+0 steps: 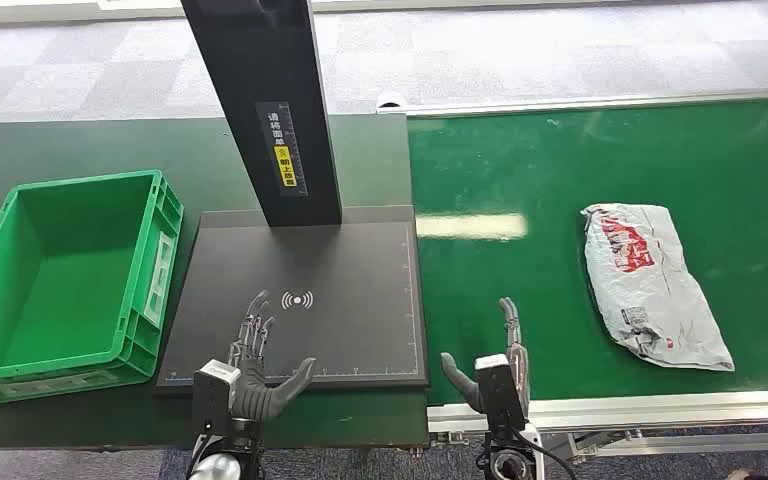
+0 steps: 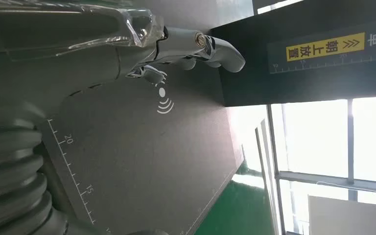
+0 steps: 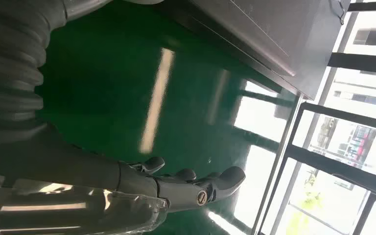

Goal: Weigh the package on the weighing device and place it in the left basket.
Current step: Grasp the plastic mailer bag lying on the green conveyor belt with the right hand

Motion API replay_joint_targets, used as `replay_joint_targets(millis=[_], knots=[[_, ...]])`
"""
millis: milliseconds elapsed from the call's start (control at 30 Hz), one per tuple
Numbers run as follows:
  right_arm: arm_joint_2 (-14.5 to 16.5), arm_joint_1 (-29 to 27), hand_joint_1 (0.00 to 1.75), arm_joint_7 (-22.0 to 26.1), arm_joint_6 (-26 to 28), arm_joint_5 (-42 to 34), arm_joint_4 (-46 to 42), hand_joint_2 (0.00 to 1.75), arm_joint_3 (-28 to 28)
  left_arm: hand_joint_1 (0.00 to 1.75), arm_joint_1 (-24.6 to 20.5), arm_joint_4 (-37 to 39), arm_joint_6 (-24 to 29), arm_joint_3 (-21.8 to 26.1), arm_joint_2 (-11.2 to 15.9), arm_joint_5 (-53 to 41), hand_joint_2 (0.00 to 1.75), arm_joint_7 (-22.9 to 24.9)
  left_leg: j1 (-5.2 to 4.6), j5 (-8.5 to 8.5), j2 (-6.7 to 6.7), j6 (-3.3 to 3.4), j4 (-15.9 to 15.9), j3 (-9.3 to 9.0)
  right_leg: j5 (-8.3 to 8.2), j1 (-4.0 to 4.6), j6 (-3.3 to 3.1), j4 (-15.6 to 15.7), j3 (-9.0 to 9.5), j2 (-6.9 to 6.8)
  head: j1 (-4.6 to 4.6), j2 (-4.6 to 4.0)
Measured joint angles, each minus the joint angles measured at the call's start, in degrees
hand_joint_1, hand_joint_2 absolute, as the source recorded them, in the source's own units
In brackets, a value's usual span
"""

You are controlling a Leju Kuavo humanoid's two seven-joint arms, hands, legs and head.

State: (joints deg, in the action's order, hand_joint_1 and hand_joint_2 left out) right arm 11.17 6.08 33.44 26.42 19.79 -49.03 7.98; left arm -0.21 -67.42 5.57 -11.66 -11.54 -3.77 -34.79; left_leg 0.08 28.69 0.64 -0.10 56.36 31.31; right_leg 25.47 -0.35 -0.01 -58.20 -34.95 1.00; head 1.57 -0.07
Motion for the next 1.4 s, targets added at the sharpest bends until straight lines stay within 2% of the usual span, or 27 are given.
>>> replay_joint_targets(millis=[167, 233, 267, 333, 400, 433, 500, 600, 700, 800, 933, 1133, 1400], knots=[[0.0, 0.6, 0.0, -0.5, 0.1, 0.9, 0.1, 1.75, 0.0, 0.0, -0.8, 0.1, 0.0, 0.0, -0.1, 0.2, 1.75, -0.5, 0.0, 0.0, 0.0, 0.0, 0.0, -0.01, -0.01, 0.0, 0.0, 0.0, 0.0, 0.0, 0.0, 0.0], [-0.6, 1.0, 0.0, -1.6, 1.6, 3.4, -0.5, 1.75, 0.0, 0.0, -1.3, 0.1, 0.0, -0.2, -0.4, 0.4, 1.75, -1.3, -0.02, -0.01, 0.01, 0.01, 0.0, -0.03, -0.02, -0.02, 0.01, 0.0, 0.0, -0.01, 0.01, 0.0], [-1.6, 1.0, 0.0, -3.3, 2.6, 6.8, -1.8, 1.75, -0.2, 0.0, -1.5, 0.1, 0.1, -0.3, -0.6, 0.6, 1.75, -2.0, -0.03, -0.02, 0.04, 0.03, 0.0, -0.03, -0.03, -0.04, 0.01, 0.0, 0.01, -0.03, 0.02, 0.0], [-4.6, 0.6, 0.0, -9.8, 2.3, 17.2, -7.2, 1.75, -1.4, 0.0, -1.6, 0.0, 0.4, -0.4, -0.8, 0.7, 1.75, -3.4, -0.07, -0.04, 0.1, 0.06, 0.0, -0.02, -0.03, -0.08, 0.03, 0.0, 0.03, -0.1, 0.01, 0.0], [-8.1, 0.3, 0.0, -16.1, -2.2, 26.9, -12.9, 1.75, -4.9, 0.0, -1.2, -0.4, 0.6, -0.4, -0.7, 0.7, 1.75, -4.1, -0.08, -0.02, 0.12, 0.1, 0.0, -0.02, -0.03, -0.1, 0.05, 0.0, 0.07, -0.14, -0.01, 0.0], [-9.9, 0.3, 0.0, -17.7, -4.3, 29.9, -14.7, 1.75, -7.4, 0.0, -1.0, -0.9, 0.6, -0.2, -0.6, 0.8, 1.75, -4.3, -0.08, -0.01, 0.12, 0.12, 0.0, -0.01, -0.03, -0.12, 0.05, 0.1, 0.08, -0.15, -0.01, 0.0], [-12.8, 0.5, 0.0, -17.9, -6.7, 32.6, -16.1, 1.75, -12.5, 0.0, -0.7, -1.8, 0.4, 0.2, -0.4, 1.0, 1.75, -4.4, -0.1, 0.02, 0.14, 0.17, 0.0, 0.03, -0.04, -0.16, 0.07, 0.1, 0.09, -0.17, -0.01, 0.0], [-15.4, 1.1, 0.0, -17.0, -7.2, 33.8, -16.2, 1.75, -18.2, 0.0, -0.5, -2.8, 0.1, 0.9, -0.3, 1.1, 1.75, -4.5, -0.11, 0.05, 0.13, 0.19, 0.0, 0.05, -0.04, -0.17, 0.09, 0.1, 0.09, -0.16, 0.01, 0.0], [-17.5, 2.4, 0.0, -19.9, -9.1, 34.8, -14.2, 1.75, -21.6, 0.0, -0.4, -3.4, 0.2, 1.2, -0.2, 1.8, 1.75, -4.8, -0.1, 0.05, 0.12, 0.2, 0.0, 0.03, -0.04, -0.14, 0.08, 0.1, 0.08, -0.15, 0.03, 0.0], [-21.3, 5.9, 0.0, -20.0, -12.2, 34.1, -6.5, 1.75, -25.5, 0.0, 0.2, -4.6, 0.8, 1.5, 0.0, 3.0, 1.75, -5.1, -0.1, 0.03, 0.12, 0.21, 0.0, 0.01, -0.04, -0.13, 0.08, 0.1, 0.11, -0.17, 0.01, 0.0], [-25.2, 9.5, 0.0, -17.7, -12.7, 33.4, 4.1, 1.75, -29.5, 0.0, 1.1, -6.8, 0.9, 1.7, 0.1, 3.2, 1.75, -5.2, -0.1, 0.02, 0.13, 0.21, 0.0, 0.02, -0.05, -0.14, 0.09, 0.1, 0.12, -0.17, 0.02, 0.0], [-26.6, 12.6, 0.0, -16.3, -12.8, 32.7, 12.8, 1.75, -31.6, 0.0, 1.3, -8.2, 1.0, 1.7, 0.1, 3.2, 1.75, -4.6, -0.09, 0.03, 0.11, 0.21, 0.0, 0.01, -0.05, -0.12, 0.09, 0.1, 0.1, -0.17, 0.02, 0.0], [-26.6, 14.6, 0.0, -15.0, -13.8, 32.5, 17.5, 1.75, -31.8, 0.0, 1.3, -8.2, 1.0, 1.6, 0.0, 3.2, 1.75, -4.5, -0.08, 0.02, 0.11, 0.21, 0.0, 0.01, -0.05, -0.11, 0.09, 0.1, 0.11, -0.17, 0.02, 0.0]])
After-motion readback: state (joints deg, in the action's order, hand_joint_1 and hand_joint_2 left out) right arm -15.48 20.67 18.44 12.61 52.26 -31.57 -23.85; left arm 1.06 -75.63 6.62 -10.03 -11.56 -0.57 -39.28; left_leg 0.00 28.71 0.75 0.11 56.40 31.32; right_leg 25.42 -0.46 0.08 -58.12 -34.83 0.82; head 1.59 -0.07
